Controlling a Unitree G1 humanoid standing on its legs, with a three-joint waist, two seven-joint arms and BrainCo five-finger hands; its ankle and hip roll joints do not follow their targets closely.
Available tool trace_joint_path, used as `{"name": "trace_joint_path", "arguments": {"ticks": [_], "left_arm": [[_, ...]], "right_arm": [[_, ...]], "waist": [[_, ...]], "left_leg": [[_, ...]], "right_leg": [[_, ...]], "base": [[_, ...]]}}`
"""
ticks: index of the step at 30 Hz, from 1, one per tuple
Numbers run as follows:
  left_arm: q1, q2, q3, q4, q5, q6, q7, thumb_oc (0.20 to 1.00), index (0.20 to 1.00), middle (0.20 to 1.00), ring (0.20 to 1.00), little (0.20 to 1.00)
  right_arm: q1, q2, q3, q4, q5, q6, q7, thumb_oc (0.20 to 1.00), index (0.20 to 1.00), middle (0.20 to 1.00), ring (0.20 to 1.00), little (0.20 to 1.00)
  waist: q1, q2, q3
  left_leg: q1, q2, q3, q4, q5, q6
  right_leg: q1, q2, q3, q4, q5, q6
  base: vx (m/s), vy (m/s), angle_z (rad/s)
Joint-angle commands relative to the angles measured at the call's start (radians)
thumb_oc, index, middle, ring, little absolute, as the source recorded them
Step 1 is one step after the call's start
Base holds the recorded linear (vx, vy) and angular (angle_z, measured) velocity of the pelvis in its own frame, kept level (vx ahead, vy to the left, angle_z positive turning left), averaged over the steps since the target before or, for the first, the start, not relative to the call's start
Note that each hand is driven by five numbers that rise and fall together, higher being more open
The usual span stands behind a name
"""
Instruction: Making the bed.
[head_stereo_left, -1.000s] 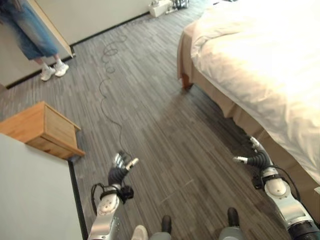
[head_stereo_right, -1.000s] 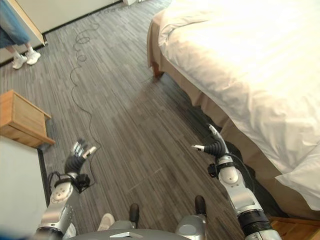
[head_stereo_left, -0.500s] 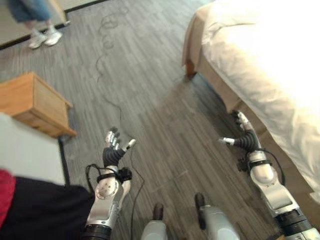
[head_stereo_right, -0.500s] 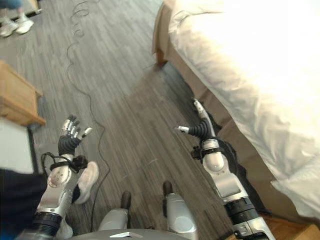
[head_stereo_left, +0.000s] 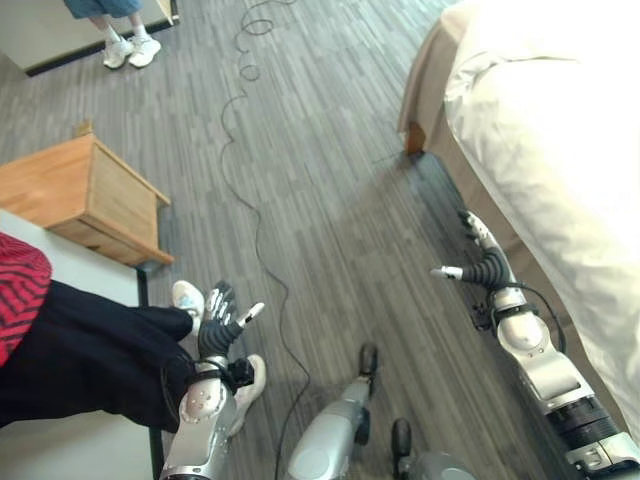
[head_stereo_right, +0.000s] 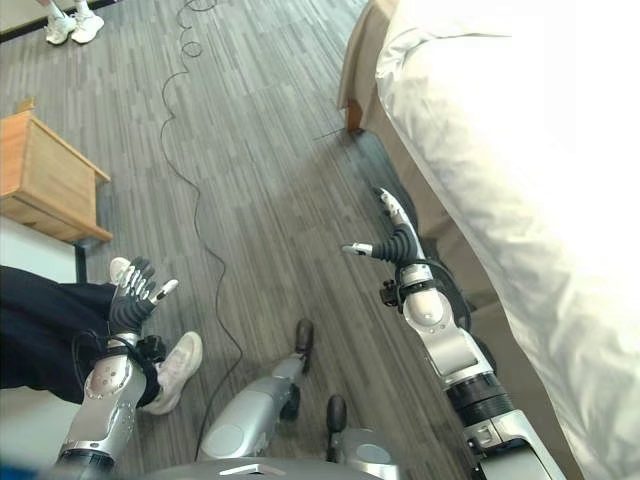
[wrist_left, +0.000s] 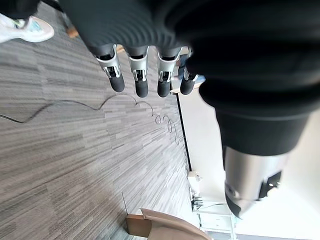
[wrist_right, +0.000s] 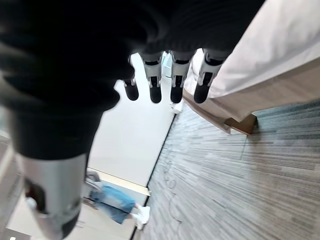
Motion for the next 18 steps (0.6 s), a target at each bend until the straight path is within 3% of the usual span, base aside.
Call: {"name": "trace_joint_path", "arguments": {"ticks": [1,4,6,8,9,11,12,13,14,15,18], "left_arm": [[0.031,0.059,-0.001,-0.080,0.025,-0.032,-0.003,1.000,1.000,1.000,1.000,1.000],[0.024,0.083,-0.004,-0.074,0.046,-0.016,-0.007,1.000,1.000,1.000,1.000,1.000],[0.002,0.102,-0.014,-0.069,0.063,0.000,-0.003,1.000,1.000,1.000,1.000,1.000],[-0.026,0.135,-0.021,-0.071,0.073,0.005,0.005,1.000,1.000,1.000,1.000,1.000],[-0.039,0.144,-0.029,-0.078,0.073,0.000,0.010,1.000,1.000,1.000,1.000,1.000],[-0.059,0.155,-0.035,-0.085,0.070,-0.005,0.014,1.000,1.000,1.000,1.000,1.000],[-0.077,0.157,-0.053,-0.086,0.064,-0.010,0.012,1.000,1.000,1.000,1.000,1.000],[-0.078,0.157,-0.053,-0.086,0.064,-0.010,0.012,1.000,1.000,1.000,1.000,1.000],[-0.077,0.153,-0.057,-0.091,0.045,-0.013,0.000,1.000,1.000,1.000,1.000,1.000],[-0.076,0.154,-0.057,-0.091,0.044,-0.013,0.000,1.000,1.000,1.000,1.000,1.000],[-0.081,0.156,-0.055,-0.081,0.038,-0.015,-0.007,1.000,1.000,1.000,1.000,1.000]], "right_arm": [[0.013,0.022,-0.029,-0.073,-0.012,-0.040,-0.003,1.000,1.000,1.000,1.000,1.000],[0.035,0.063,-0.016,-0.074,-0.019,-0.035,0.007,1.000,1.000,1.000,1.000,1.000],[0.043,0.085,-0.005,-0.070,-0.028,-0.035,0.015,1.000,1.000,1.000,1.000,1.000],[0.022,0.101,0.014,-0.069,-0.030,-0.034,0.020,1.000,1.000,1.000,1.000,1.000],[0.018,0.108,0.021,-0.071,-0.027,-0.035,0.016,1.000,1.000,1.000,1.000,1.000],[0.009,0.122,0.027,-0.070,-0.018,-0.040,0.011,1.000,1.000,1.000,1.000,1.000],[0.003,0.125,0.030,-0.071,-0.012,-0.041,0.007,1.000,1.000,1.000,1.000,1.000],[0.002,0.124,0.029,-0.070,-0.012,-0.041,0.007,1.000,1.000,1.000,1.000,1.000],[-0.009,0.118,0.028,-0.071,-0.001,-0.044,0.007,1.000,1.000,1.000,1.000,1.000],[-0.009,0.118,0.028,-0.071,0.000,-0.045,0.007,1.000,1.000,1.000,1.000,1.000],[-0.025,0.112,0.025,-0.065,0.016,-0.048,0.008,1.000,1.000,1.000,1.000,1.000]], "waist": [[0.030,-0.022,-0.087],[0.028,-0.069,-0.112],[0.023,-0.092,-0.113],[0.002,-0.083,-0.079],[-0.011,-0.070,-0.066],[-0.025,-0.049,-0.048],[-0.039,-0.051,-0.034],[-0.040,-0.048,-0.035],[-0.046,-0.053,-0.033],[-0.051,-0.050,-0.033],[-0.062,-0.072,-0.037]], "left_leg": [[0.081,0.028,-0.032,0.007,0.048,-0.019],[0.128,0.023,-0.046,0.009,0.042,0.002],[0.180,0.018,-0.051,0.017,0.016,0.018],[0.231,0.022,-0.077,0.023,-0.004,0.040],[0.250,0.035,-0.102,0.018,-0.012,0.043],[0.283,0.062,-0.128,0.010,-0.027,0.048],[0.308,0.061,-0.152,0.009,-0.045,0.043],[0.307,0.064,-0.154,0.008,-0.042,0.043],[0.330,0.053,-0.176,0.008,-0.063,0.030],[0.333,0.055,-0.182,0.008,-0.067,0.030],[0.374,0.033,-0.217,0.007,-0.111,0.020]], "right_leg": [[-0.033,-0.062,-0.001,0.026,-0.031,0.078],[-0.042,-0.100,0.010,0.117,-0.050,0.104],[-0.073,-0.119,0.008,0.279,-0.016,0.143],[-0.201,-0.124,0.031,0.555,0.168,0.177],[-0.251,-0.105,0.043,0.643,0.196,0.163],[-0.326,-0.097,0.018,0.718,0.172,0.135],[-0.373,-0.071,-0.013,0.651,0.096,0.110],[-0.373,-0.069,-0.015,0.647,0.101,0.110],[-0.401,-0.026,-0.038,0.480,0.035,0.099],[-0.390,-0.024,-0.044,0.469,0.036,0.099],[-0.408,-0.005,-0.084,0.209,0.081,0.107]], "base": [[0.43,0.204,-0.37],[0.35,0.176,-0.26],[0.36,0.227,-0.29],[0.25,0.220,0.06],[0.26,0.174,0.30],[0.35,0.125,0.74],[0.30,0.060,1.08],[0.47,0.042,1.08],[0.25,0.005,0.89],[0.35,0.001,0.86],[0.38,-0.049,0.81]]}}
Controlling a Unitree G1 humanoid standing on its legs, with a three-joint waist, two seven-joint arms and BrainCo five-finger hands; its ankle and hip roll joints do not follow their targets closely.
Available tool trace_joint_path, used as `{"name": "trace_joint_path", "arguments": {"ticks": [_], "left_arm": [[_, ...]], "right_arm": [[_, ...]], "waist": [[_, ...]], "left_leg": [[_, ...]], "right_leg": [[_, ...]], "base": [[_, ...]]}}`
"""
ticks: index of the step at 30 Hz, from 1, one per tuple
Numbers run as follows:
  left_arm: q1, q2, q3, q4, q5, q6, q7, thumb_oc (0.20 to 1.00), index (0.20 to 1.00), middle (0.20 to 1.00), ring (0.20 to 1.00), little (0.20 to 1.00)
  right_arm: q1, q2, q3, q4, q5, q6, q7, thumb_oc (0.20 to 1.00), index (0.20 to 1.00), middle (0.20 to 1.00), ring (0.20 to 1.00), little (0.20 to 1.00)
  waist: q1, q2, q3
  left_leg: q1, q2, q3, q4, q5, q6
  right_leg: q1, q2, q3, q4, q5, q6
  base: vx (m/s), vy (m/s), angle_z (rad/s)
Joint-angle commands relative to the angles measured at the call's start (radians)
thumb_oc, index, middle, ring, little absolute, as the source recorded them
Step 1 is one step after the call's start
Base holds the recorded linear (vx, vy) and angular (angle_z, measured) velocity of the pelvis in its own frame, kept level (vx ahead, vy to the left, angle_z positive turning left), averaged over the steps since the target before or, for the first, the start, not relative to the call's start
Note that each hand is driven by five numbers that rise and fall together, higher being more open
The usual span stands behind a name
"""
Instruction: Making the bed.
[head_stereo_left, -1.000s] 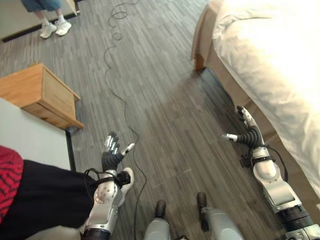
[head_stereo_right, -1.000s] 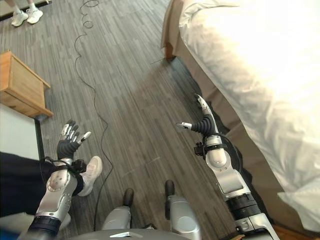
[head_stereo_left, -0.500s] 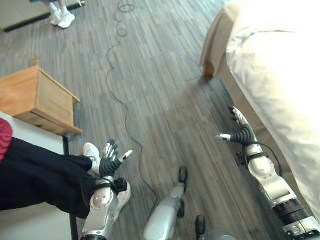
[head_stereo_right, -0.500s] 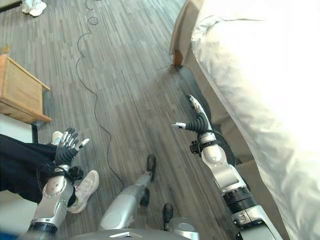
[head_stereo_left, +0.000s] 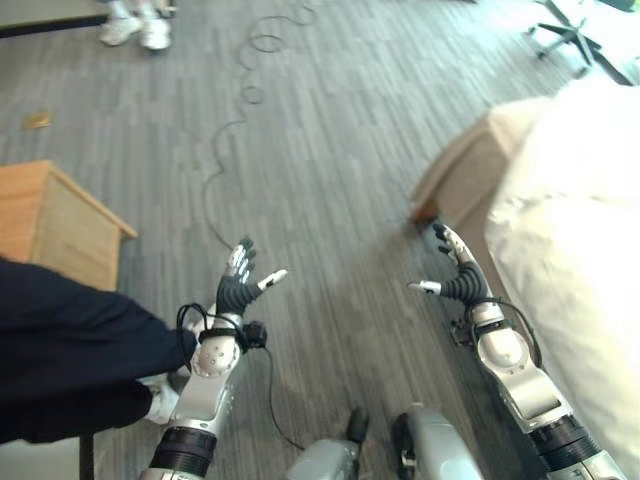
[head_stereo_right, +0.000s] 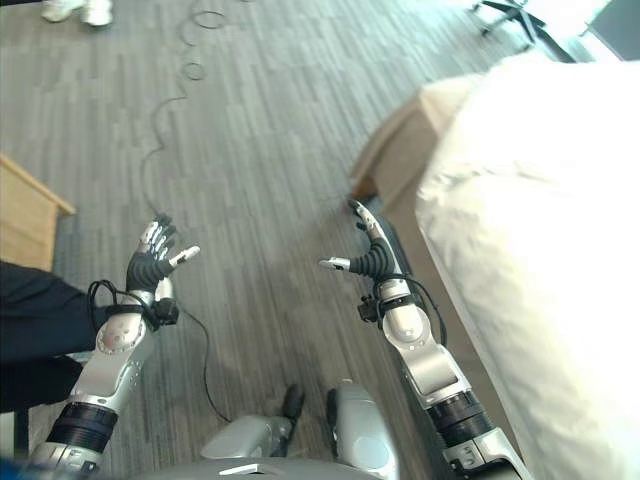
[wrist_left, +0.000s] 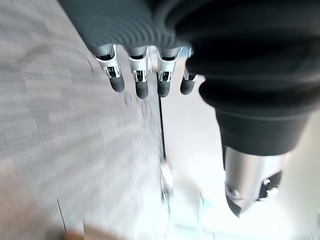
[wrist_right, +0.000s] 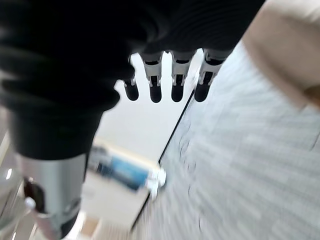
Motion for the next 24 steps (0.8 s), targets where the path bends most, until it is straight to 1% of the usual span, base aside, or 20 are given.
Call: {"name": "trace_joint_path", "arguments": {"ticks": [1,2,3,4,5,6,8,9,10,11,12,14,16,17,18,19,20,21,23,24], "left_arm": [[0.025,0.082,0.045,-0.063,0.010,-0.049,0.006,1.000,1.000,1.000,1.000,1.000],[0.043,0.086,0.050,-0.065,0.020,-0.051,-0.007,1.000,1.000,1.000,1.000,1.000],[0.075,0.083,0.069,-0.077,0.022,-0.048,-0.014,1.000,1.000,1.000,1.000,1.000],[0.079,0.084,0.071,-0.080,0.022,-0.046,-0.015,1.000,1.000,1.000,1.000,1.000],[0.086,0.077,0.085,-0.069,0.021,-0.054,0.000,1.000,1.000,1.000,1.000,1.000],[0.096,0.077,0.089,-0.074,0.014,-0.057,-0.001,1.000,1.000,1.000,1.000,1.000],[0.113,0.070,0.091,-0.074,-0.008,-0.057,-0.015,1.000,1.000,1.000,1.000,1.000],[0.112,0.070,0.091,-0.074,-0.008,-0.057,-0.016,1.000,1.000,1.000,1.000,1.000],[0.116,0.072,0.089,-0.070,-0.010,-0.058,-0.015,1.000,1.000,1.000,1.000,1.000],[0.140,0.057,0.102,-0.072,-0.024,-0.054,-0.018,1.000,1.000,1.000,1.000,1.000],[0.140,0.057,0.103,-0.073,-0.024,-0.054,-0.019,1.000,1.000,1.000,1.000,1.000],[0.163,0.036,0.122,-0.080,-0.047,-0.059,-0.013,1.000,1.000,1.000,1.000,1.000],[0.184,0.026,0.130,-0.091,-0.049,-0.056,-0.026,1.000,1.000,1.000,1.000,1.000],[0.199,0.025,0.141,-0.104,-0.042,-0.060,-0.038,1.000,1.000,1.000,1.000,1.000],[0.200,0.023,0.140,-0.104,-0.042,-0.060,-0.038,1.000,1.000,1.000,1.000,1.000],[0.197,0.033,0.139,-0.126,-0.034,-0.063,-0.056,1.000,1.000,1.000,1.000,1.000],[0.194,0.038,0.135,-0.133,-0.034,-0.064,-0.067,1.000,1.000,1.000,1.000,1.000],[0.191,0.045,0.129,-0.139,-0.029,-0.064,-0.072,1.000,1.000,1.000,1.000,1.000],[0.189,0.049,0.126,-0.143,-0.024,-0.062,-0.077,1.000,1.000,1.000,1.000,1.000],[0.177,0.059,0.112,-0.151,-0.018,-0.060,-0.088,1.000,1.000,1.000,1.000,1.000]], "right_arm": [[-0.125,0.035,-0.038,0.015,0.033,-0.044,-0.011,1.000,1.000,1.000,1.000,1.000],[-0.114,0.038,-0.041,0.011,0.052,-0.049,-0.003,1.000,1.000,1.000,1.000,1.000],[-0.113,0.045,-0.032,0.008,0.054,-0.057,0.005,1.000,1.000,1.000,1.000,1.000],[-0.112,0.046,-0.030,0.008,0.054,-0.058,0.005,1.000,1.000,1.000,1.000,1.000],[-0.117,0.049,-0.021,0.029,0.062,-0.064,0.008,1.000,1.000,1.000,1.000,1.000],[-0.119,0.045,-0.019,0.032,0.066,-0.064,0.007,1.000,1.000,1.000,1.000,1.000],[-0.132,0.040,-0.006,0.040,0.076,-0.067,0.010,1.000,1.000,1.000,1.000,1.000],[-0.133,0.040,-0.006,0.040,0.076,-0.067,0.010,1.000,1.000,1.000,1.000,1.000],[-0.146,0.033,0.003,0.045,0.079,-0.069,0.006,1.000,1.000,1.000,1.000,1.000],[-0.164,0.027,0.014,0.036,0.071,-0.061,0.017,1.000,1.000,1.000,1.000,1.000],[-0.164,0.027,0.014,0.036,0.071,-0.061,0.017,1.000,1.000,1.000,1.000,1.000],[-0.179,0.010,0.022,0.028,0.068,-0.058,0.029,1.000,1.000,1.000,1.000,1.000],[-0.180,-0.038,0.018,0.000,0.050,-0.049,0.050,1.000,1.000,1.000,1.000,1.000],[-0.175,-0.094,0.005,-0.016,0.050,-0.048,0.067,1.000,1.000,1.000,1.000,1.000],[-0.172,-0.097,0.003,-0.018,0.051,-0.047,0.068,1.000,1.000,1.000,1.000,1.000],[-0.149,-0.157,-0.025,-0.031,0.067,-0.055,0.075,1.000,1.000,1.000,1.000,1.000],[-0.135,-0.195,-0.045,-0.042,0.076,-0.058,0.081,1.000,1.000,1.000,1.000,1.000],[-0.124,-0.228,-0.058,-0.054,0.087,-0.063,0.086,1.000,1.000,1.000,1.000,1.000],[-0.105,-0.256,-0.080,-0.065,0.094,-0.066,0.089,1.000,1.000,1.000,1.000,1.000],[-0.078,-0.304,-0.111,-0.081,0.088,-0.069,0.100,1.000,1.000,1.000,1.000,1.000]], "waist": [[0.025,-0.092,-0.002],[0.029,-0.103,-0.011],[0.038,-0.115,-0.015],[0.040,-0.116,-0.015],[0.050,-0.124,-0.023],[0.055,-0.131,-0.024],[0.072,-0.134,-0.014],[0.074,-0.133,-0.014],[0.090,-0.131,-0.006],[0.118,-0.123,0.007],[0.117,-0.123,0.006],[0.140,-0.122,0.018],[0.158,-0.115,0.024],[0.180,-0.108,0.024],[0.182,-0.108,0.024],[0.188,-0.104,0.026],[0.190,-0.104,0.027],[0.196,-0.105,0.029],[0.200,-0.105,0.031],[0.199,-0.108,0.029]], "left_leg": [[-0.046,0.025,-0.092,-0.028,0.046,0.072],[-0.028,0.024,-0.094,-0.028,0.028,0.069],[-0.007,0.028,-0.091,-0.023,0.006,0.066],[-0.004,0.029,-0.088,-0.023,0.004,0.066],[-0.005,0.055,-0.070,0.049,-0.044,0.049],[-0.024,0.065,-0.056,0.125,-0.070,0.036],[-0.100,0.083,-0.034,0.275,-0.055,0.016],[-0.105,0.084,-0.033,0.285,-0.061,0.016],[-0.152,0.080,-0.050,0.353,-0.043,0.025],[-0.214,0.031,-0.133,0.417,-0.045,0.050],[-0.218,0.030,-0.133,0.423,-0.047,0.051],[-0.258,-0.021,-0.225,0.409,-0.063,0.052],[-0.284,-0.060,-0.293,0.333,-0.030,0.047],[-0.315,-0.114,-0.384,0.267,0.040,0.041],[-0.309,-0.113,-0.384,0.257,0.045,0.041],[-0.330,-0.118,-0.408,0.203,0.108,0.028],[-0.340,-0.117,-0.406,0.186,0.130,0.026],[-0.348,-0.121,-0.409,0.171,0.145,0.026],[-0.352,-0.116,-0.401,0.164,0.154,0.023],[-0.334,-0.097,-0.381,0.136,0.154,0.026]], "right_leg": [[0.140,-0.111,-0.090,-0.194,0.138,0.080],[0.158,-0.115,-0.101,-0.228,0.133,0.075],[0.179,-0.117,-0.098,-0.238,0.147,0.064],[0.182,-0.115,-0.095,-0.240,0.147,0.064],[0.207,-0.117,-0.086,-0.253,0.154,0.058],[0.228,-0.118,-0.076,-0.267,0.153,0.049],[0.263,-0.123,-0.066,-0.285,0.145,0.036],[0.263,-0.122,-0.065,-0.286,0.146,0.036],[0.281,-0.126,-0.050,-0.294,0.134,0.027],[0.306,-0.123,-0.004,-0.303,0.127,0.019],[0.305,-0.123,-0.004,-0.303,0.127,0.020],[0.313,-0.123,0.053,-0.304,0.125,0.024],[0.325,-0.105,0.093,-0.301,0.115,0.022],[0.342,-0.078,0.140,-0.294,0.104,0.015],[0.342,-0.080,0.141,-0.293,0.104,0.015],[0.362,-0.055,0.166,-0.285,0.079,0.008],[0.371,-0.045,0.178,-0.276,0.069,0.006],[0.378,-0.034,0.198,-0.266,0.060,0.004],[0.384,-0.028,0.209,-0.258,0.052,0.003],[0.396,-0.025,0.218,-0.253,0.041,0.006]], "base": [[0.50,-0.117,0.91],[0.52,-0.136,0.91],[0.28,-0.073,0.55],[0.38,-0.115,0.41],[0.34,-0.135,-0.23],[0.40,-0.161,-0.12],[0.19,-0.055,-0.31],[0.12,0.046,-0.75],[0.15,0.116,-0.97],[0.15,0.120,-0.90],[0.16,0.120,-1.04],[0.16,0.122,-1.28],[0.23,0.210,-1.08],[0.18,0.199,-0.44],[0.22,0.228,-0.61],[0.17,0.143,-0.94],[0.22,0.214,-0.86],[0.10,0.123,-0.45],[0.08,0.111,-0.38],[0.15,0.163,-0.70]]}}
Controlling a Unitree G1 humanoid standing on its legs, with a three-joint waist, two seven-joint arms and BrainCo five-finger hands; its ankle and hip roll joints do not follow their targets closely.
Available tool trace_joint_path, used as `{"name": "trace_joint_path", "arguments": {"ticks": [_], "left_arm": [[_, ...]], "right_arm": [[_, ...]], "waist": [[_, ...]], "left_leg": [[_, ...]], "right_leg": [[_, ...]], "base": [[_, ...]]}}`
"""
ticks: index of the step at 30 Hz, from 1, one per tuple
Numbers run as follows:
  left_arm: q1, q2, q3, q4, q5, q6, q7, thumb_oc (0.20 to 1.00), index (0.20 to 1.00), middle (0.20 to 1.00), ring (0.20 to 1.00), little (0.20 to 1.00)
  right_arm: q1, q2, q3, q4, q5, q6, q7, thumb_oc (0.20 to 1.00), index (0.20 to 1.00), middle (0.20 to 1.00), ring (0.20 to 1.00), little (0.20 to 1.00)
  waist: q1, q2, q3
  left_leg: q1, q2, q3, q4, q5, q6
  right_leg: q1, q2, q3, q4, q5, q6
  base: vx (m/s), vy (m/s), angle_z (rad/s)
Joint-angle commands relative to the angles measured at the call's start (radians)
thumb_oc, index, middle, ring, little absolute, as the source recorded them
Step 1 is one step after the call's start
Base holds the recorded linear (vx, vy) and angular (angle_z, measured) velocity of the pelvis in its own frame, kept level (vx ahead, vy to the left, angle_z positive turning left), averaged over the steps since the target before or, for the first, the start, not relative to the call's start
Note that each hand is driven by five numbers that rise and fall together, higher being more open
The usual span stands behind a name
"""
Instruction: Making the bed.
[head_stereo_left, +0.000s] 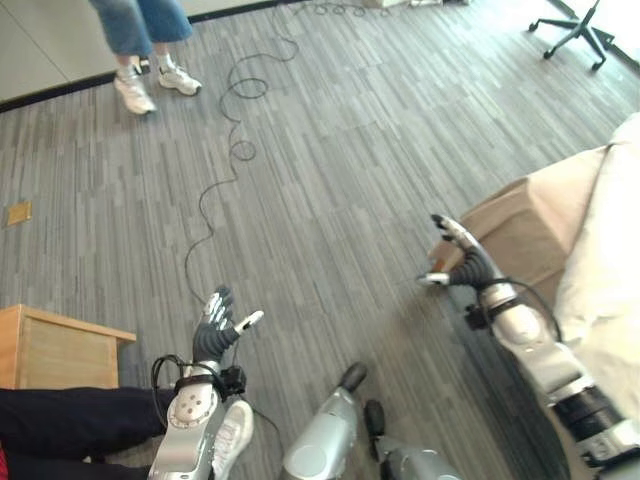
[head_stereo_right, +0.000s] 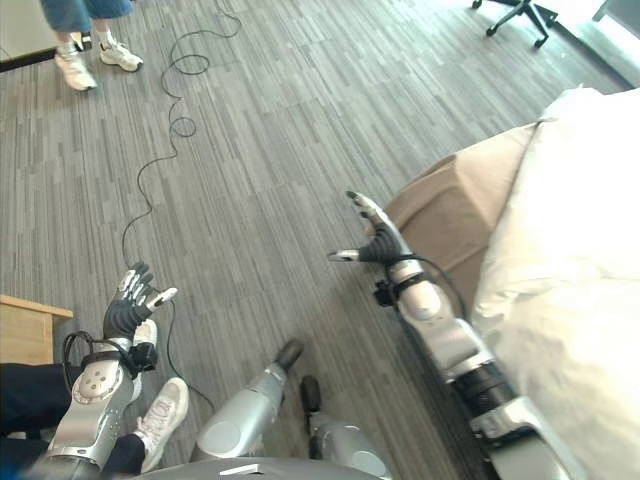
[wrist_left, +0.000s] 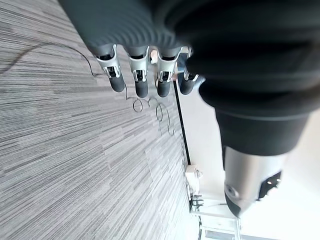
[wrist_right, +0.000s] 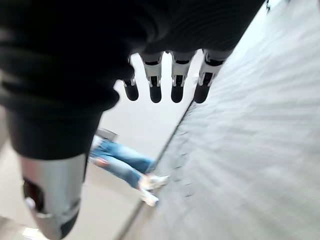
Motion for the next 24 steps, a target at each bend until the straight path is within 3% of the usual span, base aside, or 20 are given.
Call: {"name": "trace_joint_path", "arguments": {"ticks": [1,3,4,5,6,7,9,10,11,13,14,16,18,24], "left_arm": [[0.014,0.092,0.008,-0.093,0.003,-0.055,-0.031,1.000,1.000,1.000,1.000,1.000],[0.001,0.114,-0.004,-0.090,0.017,-0.047,-0.043,1.000,1.000,1.000,1.000,1.000],[0.000,0.115,-0.006,-0.090,0.017,-0.047,-0.043,1.000,1.000,1.000,1.000,1.000],[-0.017,0.139,0.001,-0.090,0.026,-0.048,-0.035,1.000,1.000,1.000,1.000,1.000],[-0.017,0.147,0.013,-0.094,0.031,-0.050,-0.027,1.000,1.000,1.000,1.000,1.000],[-0.012,0.151,0.027,-0.098,0.030,-0.053,-0.020,1.000,1.000,1.000,1.000,1.000],[0.009,0.145,0.060,-0.113,0.027,-0.059,-0.005,1.000,1.000,1.000,1.000,1.000],[0.009,0.145,0.060,-0.113,0.027,-0.059,-0.005,1.000,1.000,1.000,1.000,1.000],[0.022,0.135,0.084,-0.120,0.027,-0.060,-0.001,1.000,1.000,1.000,1.000,1.000],[0.040,0.116,0.112,-0.131,0.033,-0.065,-0.001,1.000,1.000,1.000,1.000,1.000],[0.048,0.104,0.126,-0.143,0.037,-0.068,-0.003,1.000,1.000,1.000,1.000,1.000],[0.039,0.077,0.137,-0.147,0.047,-0.075,0.003,1.000,1.000,1.000,1.000,1.000],[0.033,0.066,0.130,-0.156,0.064,-0.071,0.001,1.000,1.000,1.000,1.000,1.000],[0.003,0.006,0.104,-0.176,0.081,-0.073,0.031,1.000,1.000,1.000,1.000,1.000]], "right_arm": [[0.054,-0.014,-0.099,-0.143,0.042,-0.071,0.017,1.000,1.000,1.000,1.000,1.000],[0.151,-0.034,-0.193,-0.188,0.062,-0.078,0.020,1.000,1.000,1.000,1.000,1.000],[0.154,-0.034,-0.195,-0.190,0.062,-0.077,0.021,1.000,1.000,1.000,1.000,1.000],[0.176,-0.030,-0.240,-0.237,0.065,-0.090,0.021,1.000,1.000,1.000,1.000,1.000],[0.162,-0.029,-0.246,-0.252,0.067,-0.096,0.021,1.000,1.000,1.000,1.000,1.000],[0.143,-0.023,-0.244,-0.263,0.075,-0.105,0.018,1.000,1.000,1.000,1.000,1.000],[0.113,0.002,-0.243,-0.276,0.103,-0.126,0.016,1.000,1.000,1.000,1.000,1.000],[0.113,0.002,-0.244,-0.276,0.103,-0.126,0.016,1.000,1.000,1.000,1.000,1.000],[0.102,0.017,-0.251,-0.269,0.102,-0.133,0.012,1.000,1.000,1.000,1.000,1.000],[0.092,0.043,-0.260,-0.241,0.082,-0.135,0.004,1.000,1.000,1.000,1.000,1.000],[0.103,0.055,-0.276,-0.224,0.066,-0.129,-0.006,1.000,1.000,1.000,1.000,1.000],[0.174,0.083,-0.322,-0.181,0.019,-0.108,-0.027,1.000,1.000,1.000,1.000,1.000],[0.224,0.116,-0.356,-0.139,-0.009,-0.092,-0.047,1.000,1.000,1.000,1.000,1.000],[0.295,0.157,-0.383,-0.079,-0.022,-0.081,-0.070,1.000,1.000,1.000,1.000,1.000]], "waist": [[0.010,-0.084,-0.023],[-0.048,-0.109,-0.053],[-0.046,-0.108,-0.056],[-0.091,-0.118,-0.070],[-0.090,-0.119,-0.067],[-0.079,-0.118,-0.063],[-0.050,-0.109,-0.064],[-0.052,-0.108,-0.065],[-0.037,-0.102,-0.071],[-0.025,-0.099,-0.087],[-0.024,-0.100,-0.091],[-0.039,-0.095,-0.108],[-0.064,-0.081,-0.123],[-0.132,-0.034,-0.118]], "left_leg": [[0.052,-0.002,0.062,-0.053,0.036,0.052],[0.101,0.021,0.108,-0.090,0.037,0.066],[0.098,0.023,0.108,-0.092,0.041,0.065],[0.138,0.058,0.171,-0.132,0.037,0.077],[0.148,0.079,0.207,-0.138,0.030,0.078],[0.158,0.104,0.250,-0.140,0.020,0.075],[0.176,0.154,0.344,-0.145,-0.003,0.061],[0.173,0.154,0.342,-0.145,0.001,0.061],[0.185,0.177,0.397,-0.147,-0.009,0.055],[0.193,0.201,0.482,-0.144,-0.019,0.053],[0.199,0.203,0.507,-0.142,-0.022,0.056],[0.222,0.207,0.556,-0.146,-0.031,0.059],[0.229,0.216,0.583,-0.150,-0.023,0.054],[0.250,0.252,0.603,-0.159,0.002,0.030]], "right_leg": [[0.066,-0.071,-0.155,-0.031,-0.096,0.079],[0.064,-0.101,-0.159,0.015,-0.120,0.091],[0.060,-0.099,-0.159,0.015,-0.117,0.092],[0.031,-0.102,-0.137,0.078,-0.124,0.114],[0.015,-0.106,-0.159,0.097,-0.117,0.121],[0.005,-0.124,-0.222,0.109,-0.111,0.128],[0.009,-0.200,-0.475,0.137,-0.131,0.139],[0.007,-0.200,-0.477,0.136,-0.128,0.140],[0.018,-0.240,-0.595,0.146,-0.134,0.142],[0.042,-0.291,-0.734,0.113,-0.113,0.149],[0.050,-0.297,-0.739,0.086,-0.100,0.151],[0.059,-0.287,-0.678,0.026,-0.070,0.163],[0.071,-0.285,-0.671,-0.020,-0.061,0.166],[0.086,-0.249,-0.609,-0.076,-0.062,0.143]], "base": [[0.19,0.205,-0.59],[0.25,0.251,-0.60],[0.23,0.312,-0.85],[0.07,0.211,-0.80],[0.06,0.227,-0.80],[-0.06,0.065,-1.02],[-0.05,0.036,-1.67],[-0.04,0.039,-1.76],[-0.04,0.037,-1.70],[-0.06,0.033,-1.31],[-0.02,-0.023,-2.34],[0.03,-0.070,-2.03],[0.02,-0.124,-0.48],[0.00,-0.153,-0.45]]}}
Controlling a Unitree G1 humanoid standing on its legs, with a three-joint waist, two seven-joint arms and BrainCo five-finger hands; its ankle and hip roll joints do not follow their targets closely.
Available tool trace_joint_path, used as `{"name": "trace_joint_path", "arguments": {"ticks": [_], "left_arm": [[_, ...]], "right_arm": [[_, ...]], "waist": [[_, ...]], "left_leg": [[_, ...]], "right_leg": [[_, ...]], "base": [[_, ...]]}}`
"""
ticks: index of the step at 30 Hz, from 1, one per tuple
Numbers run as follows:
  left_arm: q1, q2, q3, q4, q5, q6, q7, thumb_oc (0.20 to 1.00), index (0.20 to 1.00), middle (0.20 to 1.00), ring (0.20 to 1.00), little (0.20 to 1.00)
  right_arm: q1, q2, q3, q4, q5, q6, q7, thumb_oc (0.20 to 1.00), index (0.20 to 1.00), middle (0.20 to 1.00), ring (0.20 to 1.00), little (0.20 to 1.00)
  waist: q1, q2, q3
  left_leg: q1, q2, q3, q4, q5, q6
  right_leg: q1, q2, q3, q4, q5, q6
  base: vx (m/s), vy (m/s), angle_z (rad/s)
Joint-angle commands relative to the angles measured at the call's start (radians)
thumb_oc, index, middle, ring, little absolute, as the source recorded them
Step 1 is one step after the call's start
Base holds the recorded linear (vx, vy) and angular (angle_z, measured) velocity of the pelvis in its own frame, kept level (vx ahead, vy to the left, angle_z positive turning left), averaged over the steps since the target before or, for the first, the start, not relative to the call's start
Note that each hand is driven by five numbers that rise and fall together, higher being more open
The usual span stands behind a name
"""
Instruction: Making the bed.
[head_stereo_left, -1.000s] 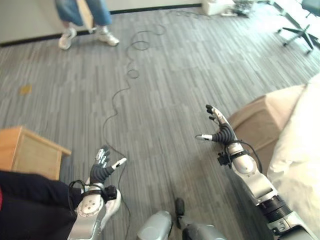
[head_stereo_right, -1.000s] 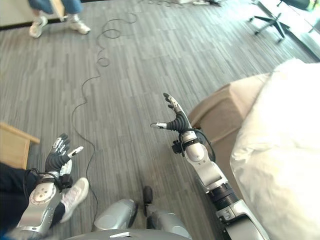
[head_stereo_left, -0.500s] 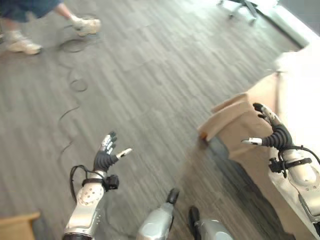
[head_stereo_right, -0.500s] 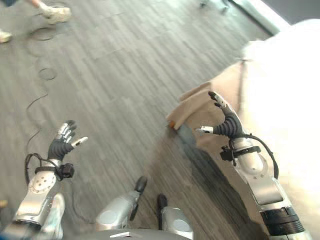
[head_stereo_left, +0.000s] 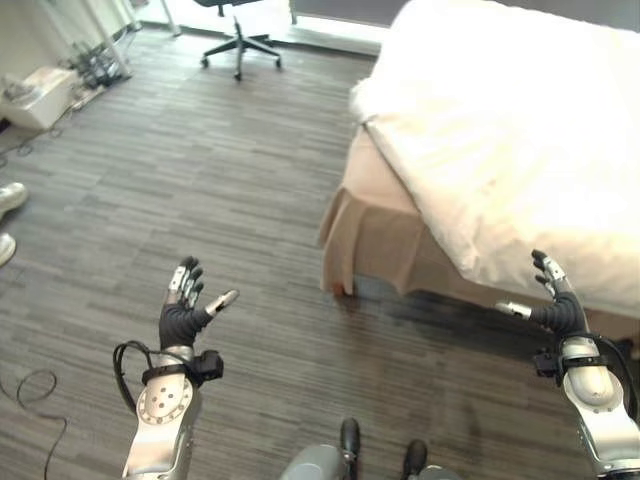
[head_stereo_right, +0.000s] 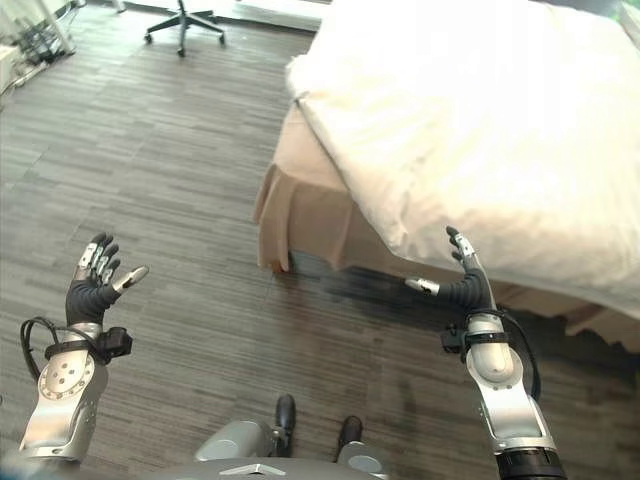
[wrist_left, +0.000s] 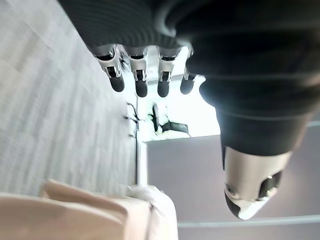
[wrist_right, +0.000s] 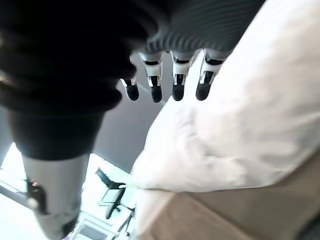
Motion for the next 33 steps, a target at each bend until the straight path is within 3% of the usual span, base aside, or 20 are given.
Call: {"name": "trace_joint_path", "arguments": {"ticks": [1,10,13,16,18,22,33], "left_arm": [[0.009,0.019,0.004,-0.044,0.057,-0.053,0.017,1.000,1.000,1.000,1.000,1.000],[0.025,-0.019,-0.017,-0.059,0.078,-0.050,0.020,1.000,1.000,1.000,1.000,1.000],[0.032,-0.025,-0.019,-0.063,0.073,-0.056,0.029,1.000,1.000,1.000,1.000,1.000],[0.026,-0.033,-0.027,-0.055,0.059,-0.058,0.037,1.000,1.000,1.000,1.000,1.000],[0.029,-0.045,-0.036,-0.047,0.055,-0.053,0.033,1.000,1.000,1.000,1.000,1.000],[0.050,-0.054,-0.046,-0.040,0.059,-0.047,0.023,1.000,1.000,1.000,1.000,1.000],[0.082,-0.046,-0.042,-0.039,0.056,-0.038,0.006,1.000,1.000,1.000,1.000,1.000]], "right_arm": [[-0.097,-0.040,-0.024,-0.010,-0.008,-0.049,-0.032,1.000,1.000,1.000,1.000,1.000],[-0.082,-0.057,-0.014,0.012,0.008,-0.054,-0.021,1.000,1.000,1.000,1.000,1.000],[-0.105,-0.058,0.008,0.001,0.029,-0.063,-0.015,1.000,1.000,1.000,1.000,1.000],[-0.110,-0.052,0.013,0.000,0.037,-0.067,-0.017,1.000,1.000,1.000,1.000,1.000],[-0.080,-0.034,-0.003,-0.011,0.029,-0.067,-0.023,1.000,1.000,1.000,1.000,1.000],[-0.032,-0.007,-0.027,-0.016,-0.004,-0.060,-0.037,1.000,1.000,1.000,1.000,1.000],[-0.020,0.025,-0.029,-0.003,-0.002,-0.039,-0.043,1.000,1.000,1.000,1.000,1.000]], "waist": [[0.033,-0.004,-0.008],[0.005,0.017,0.021],[0.028,0.009,0.039],[0.030,0.007,0.049],[0.016,0.018,0.042],[-0.009,0.042,0.009],[-0.015,0.041,-0.008]], "left_leg": [[0.024,0.204,-0.003,-0.076,0.026,-0.127],[0.031,0.239,0.016,-0.016,0.017,-0.151],[0.011,0.220,-0.082,0.053,-0.008,-0.161],[-0.010,0.221,-0.131,0.062,-0.005,-0.174],[0.000,0.253,-0.112,-0.006,0.024,-0.171],[0.059,0.261,-0.080,-0.106,0.057,-0.181],[0.086,0.243,-0.059,-0.120,0.034,-0.169]], "right_leg": [[-0.025,0.039,0.006,0.035,-0.112,-0.027],[0.003,0.067,0.034,0.017,-0.128,-0.055],[0.000,0.075,0.073,0.020,-0.127,-0.069],[0.004,0.072,0.070,0.021,-0.130,-0.071],[0.008,0.069,0.045,0.029,-0.135,-0.067],[0.014,0.075,0.026,0.029,-0.145,-0.062],[0.023,0.058,0.044,0.019,-0.128,-0.047]], "base": [[-0.01,-0.096,-0.12],[-0.02,-0.066,-0.15],[-0.02,-0.043,-0.13],[-0.05,0.017,-0.13],[0.00,0.067,0.11],[0.04,0.063,0.22],[0.02,0.051,0.06]]}}
